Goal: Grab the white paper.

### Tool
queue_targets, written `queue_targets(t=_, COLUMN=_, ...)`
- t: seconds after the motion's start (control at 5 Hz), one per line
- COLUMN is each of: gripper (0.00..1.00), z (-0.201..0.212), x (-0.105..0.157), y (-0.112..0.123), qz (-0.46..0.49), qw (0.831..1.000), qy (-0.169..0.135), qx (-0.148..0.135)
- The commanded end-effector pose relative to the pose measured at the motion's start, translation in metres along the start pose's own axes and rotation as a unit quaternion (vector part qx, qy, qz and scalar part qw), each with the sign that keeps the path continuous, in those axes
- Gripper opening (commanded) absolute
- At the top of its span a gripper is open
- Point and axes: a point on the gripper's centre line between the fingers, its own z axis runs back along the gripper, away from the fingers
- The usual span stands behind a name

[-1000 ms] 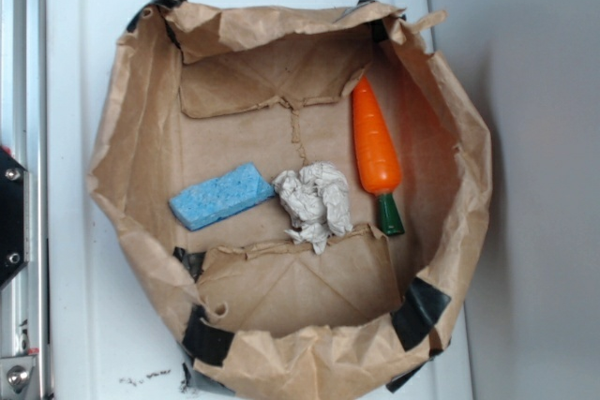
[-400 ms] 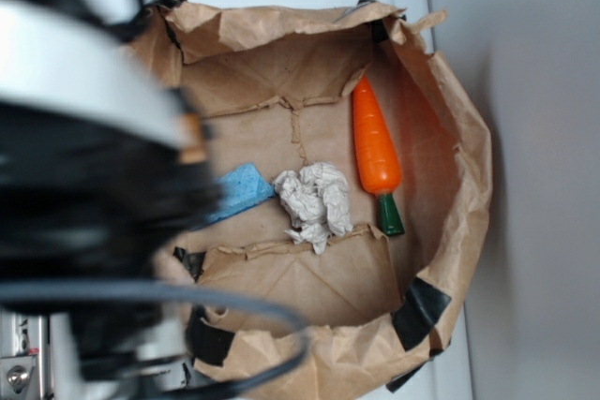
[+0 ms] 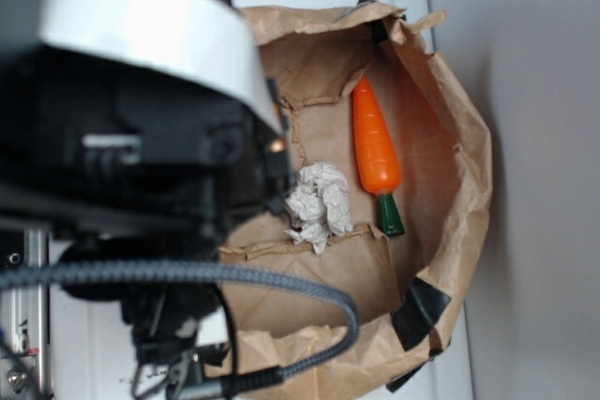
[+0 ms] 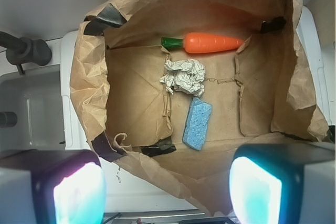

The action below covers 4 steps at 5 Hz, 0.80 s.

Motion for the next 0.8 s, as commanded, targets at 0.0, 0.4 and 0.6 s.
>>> queue_targets(t=0.0, gripper=1.00, z=0.013, x=0.005, y=0.001, qz=0.005, qw=1.000, qy=-0.025, qx=-0.003)
queue_targets(t=0.4, gripper=1.00, z=-0.030, x=0.006, y=0.027, qz=0.006, qw=0.998, qy=-0.069, qx=0.002)
queue_targets(t=0.6, gripper=1.00, z=-0.046, x=0.006, y=0.037, qz=0.010, qw=0.996, qy=-0.083, qx=0.015)
